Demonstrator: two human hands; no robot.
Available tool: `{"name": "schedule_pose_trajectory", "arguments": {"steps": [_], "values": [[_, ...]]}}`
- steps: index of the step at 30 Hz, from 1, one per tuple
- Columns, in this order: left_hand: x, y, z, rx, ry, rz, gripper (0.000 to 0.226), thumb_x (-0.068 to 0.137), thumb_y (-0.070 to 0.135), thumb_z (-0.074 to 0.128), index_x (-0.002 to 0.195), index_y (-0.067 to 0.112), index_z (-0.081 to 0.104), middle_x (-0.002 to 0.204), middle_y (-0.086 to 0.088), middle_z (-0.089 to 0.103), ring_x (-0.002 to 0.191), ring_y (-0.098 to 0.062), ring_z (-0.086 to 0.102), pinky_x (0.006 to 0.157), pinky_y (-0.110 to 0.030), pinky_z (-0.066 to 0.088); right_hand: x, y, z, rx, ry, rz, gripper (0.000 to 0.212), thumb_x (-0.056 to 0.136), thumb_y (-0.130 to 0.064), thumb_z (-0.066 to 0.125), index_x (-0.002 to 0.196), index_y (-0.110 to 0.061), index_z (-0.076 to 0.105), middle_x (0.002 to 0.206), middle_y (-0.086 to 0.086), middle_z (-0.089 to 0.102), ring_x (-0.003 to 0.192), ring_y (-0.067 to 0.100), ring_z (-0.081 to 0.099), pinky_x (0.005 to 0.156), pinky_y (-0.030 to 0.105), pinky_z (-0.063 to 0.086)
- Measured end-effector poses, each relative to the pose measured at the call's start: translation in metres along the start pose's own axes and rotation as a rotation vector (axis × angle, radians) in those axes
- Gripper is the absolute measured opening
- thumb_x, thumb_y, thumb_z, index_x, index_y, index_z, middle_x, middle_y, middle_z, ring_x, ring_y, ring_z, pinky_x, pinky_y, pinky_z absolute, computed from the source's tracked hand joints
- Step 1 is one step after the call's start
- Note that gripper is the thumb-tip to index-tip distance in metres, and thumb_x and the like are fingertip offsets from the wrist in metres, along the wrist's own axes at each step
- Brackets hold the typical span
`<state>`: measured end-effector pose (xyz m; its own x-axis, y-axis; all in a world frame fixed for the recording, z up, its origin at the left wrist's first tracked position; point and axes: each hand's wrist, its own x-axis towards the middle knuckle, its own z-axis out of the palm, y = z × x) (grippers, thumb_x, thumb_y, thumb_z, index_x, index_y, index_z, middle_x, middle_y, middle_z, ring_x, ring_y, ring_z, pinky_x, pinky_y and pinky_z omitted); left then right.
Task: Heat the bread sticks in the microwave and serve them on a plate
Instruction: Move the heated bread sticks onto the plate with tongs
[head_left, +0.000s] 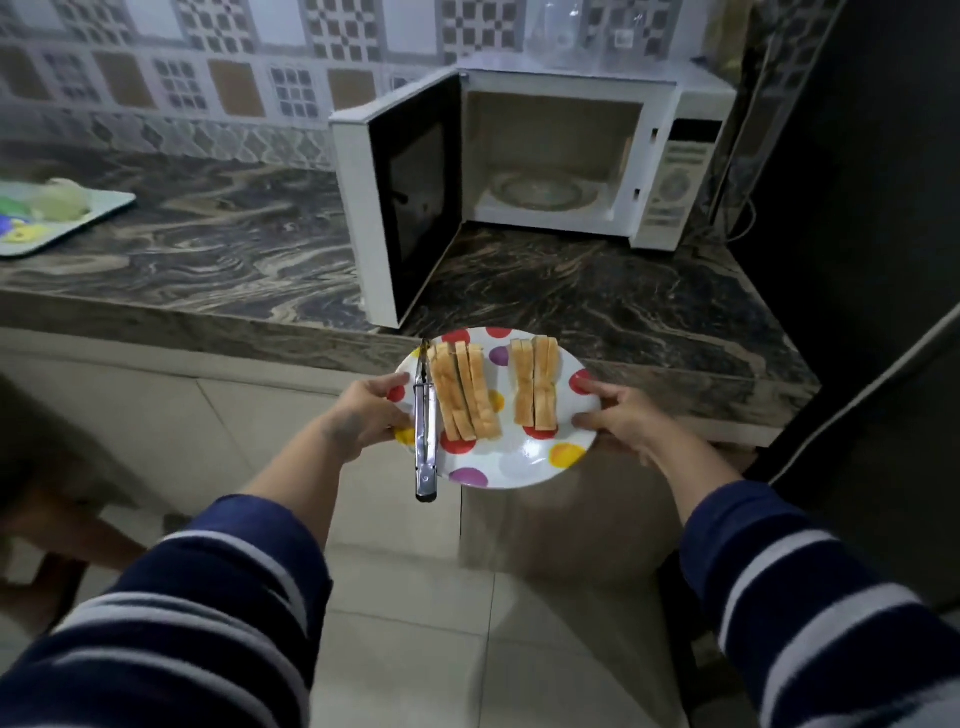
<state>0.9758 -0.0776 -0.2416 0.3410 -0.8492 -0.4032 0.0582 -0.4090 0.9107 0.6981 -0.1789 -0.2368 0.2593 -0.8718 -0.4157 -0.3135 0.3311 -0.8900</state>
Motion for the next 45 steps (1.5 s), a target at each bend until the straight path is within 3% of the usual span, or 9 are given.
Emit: {"name": "schedule_pose_trajectory", "arguments": {"steps": [6, 11, 14, 20, 32, 36, 39, 41, 45], "values": [[-0.055, -0.027, -0.055, -0.027, 0.091, -0.029, 0.068, 0.081, -0.023, 0.054, 0.141, 0.006, 0.043, 0.127, -0.006, 0.046, 0.107, -0.028, 0.055, 0.089, -0.034, 0.05, -0.035, -0.003, 0.057, -0.078, -0.098, -0.05, 0.064, 0.081, 0.008, 0.067, 0.137, -0.016, 0.05, 0.106, 0.005, 0.064, 0.083, 0.019, 0.066, 0.051, 0.022, 0.055], [-0.095, -0.045, -0.107, -0.066, 0.178, -0.035, 0.067, 0.082, -0.023, 0.053, 0.141, 0.007, 0.043, 0.125, -0.004, 0.046, 0.111, -0.024, 0.054, 0.089, -0.03, 0.048, -0.051, -0.006, 0.113, -0.072, -0.203, -0.056, 0.06, 0.083, 0.008, 0.065, 0.135, -0.019, 0.053, 0.122, 0.011, 0.064, 0.105, 0.032, 0.065, 0.087, 0.046, 0.055], [-0.109, -0.052, -0.141, -0.086, 0.215, -0.035, 0.068, 0.081, -0.024, 0.053, 0.141, 0.008, 0.043, 0.128, -0.005, 0.046, 0.107, -0.02, 0.053, 0.088, -0.028, 0.048, -0.055, -0.014, 0.152, -0.025, -0.248, -0.046, 0.061, 0.082, 0.013, 0.062, 0.135, -0.017, 0.053, 0.123, 0.011, 0.062, 0.102, 0.03, 0.065, 0.074, 0.037, 0.057], [-0.104, -0.049, -0.214, -0.103, 0.28, -0.033, 0.068, 0.08, -0.025, 0.052, 0.139, 0.009, 0.047, 0.141, -0.008, 0.045, 0.126, -0.025, 0.048, 0.086, -0.031, 0.049, -0.037, -0.033, 0.229, -0.007, -0.279, -0.038, 0.062, 0.08, 0.014, 0.065, 0.133, -0.017, 0.055, 0.122, 0.01, 0.063, 0.091, 0.026, 0.068, 0.06, 0.034, 0.059], [-0.005, -0.015, -0.331, 0.023, 0.276, -0.012, 0.067, 0.081, -0.023, 0.053, 0.139, 0.009, 0.047, 0.126, -0.006, 0.048, 0.112, -0.023, 0.051, 0.085, -0.031, 0.047, 0.029, -0.085, 0.339, 0.001, -0.222, -0.035, 0.063, 0.081, 0.013, 0.064, 0.135, -0.017, 0.053, 0.121, 0.005, 0.062, 0.079, 0.016, 0.067, 0.047, 0.023, 0.054], [0.05, 0.011, -0.351, 0.041, 0.223, -0.016, 0.065, 0.08, -0.021, 0.056, 0.137, 0.01, 0.049, 0.131, -0.007, 0.048, 0.114, -0.022, 0.051, 0.084, -0.031, 0.049, 0.076, -0.118, 0.349, -0.041, -0.188, -0.077, 0.064, 0.081, 0.013, 0.065, 0.137, -0.015, 0.051, 0.13, 0.009, 0.059, 0.09, 0.022, 0.065, 0.062, 0.027, 0.055], [0.096, 0.035, -0.362, 0.066, 0.191, -0.007, 0.065, 0.08, -0.019, 0.059, 0.136, 0.012, 0.05, 0.128, -0.003, 0.049, 0.11, -0.015, 0.048, 0.074, -0.029, 0.052, 0.12, -0.143, 0.354, -0.113, -0.138, -0.118, 0.065, 0.081, 0.011, 0.066, 0.138, -0.015, 0.05, 0.132, 0.01, 0.058, 0.105, 0.026, 0.061, 0.086, 0.032, 0.053], [0.131, 0.049, -0.367, 0.088, 0.179, 0.009, 0.065, 0.08, -0.018, 0.06, 0.137, 0.013, 0.049, 0.127, -0.001, 0.049, 0.111, -0.014, 0.05, 0.07, -0.03, 0.053, 0.152, -0.159, 0.357, -0.099, -0.12, -0.117, 0.064, 0.082, 0.012, 0.064, 0.139, -0.013, 0.049, 0.133, 0.01, 0.057, 0.106, 0.026, 0.06, 0.084, 0.033, 0.053], [0.198, 0.077, -0.372, 0.209, 0.164, 0.038, 0.068, 0.08, -0.014, 0.064, 0.14, 0.015, 0.046, 0.121, 0.001, 0.051, 0.109, -0.017, 0.052, 0.087, -0.035, 0.052, 0.209, -0.185, 0.362, -0.072, -0.071, -0.079, 0.065, 0.083, 0.015, 0.06, 0.14, -0.014, 0.046, 0.132, 0.013, 0.057, 0.112, 0.031, 0.059, 0.084, 0.032, 0.051]]}}
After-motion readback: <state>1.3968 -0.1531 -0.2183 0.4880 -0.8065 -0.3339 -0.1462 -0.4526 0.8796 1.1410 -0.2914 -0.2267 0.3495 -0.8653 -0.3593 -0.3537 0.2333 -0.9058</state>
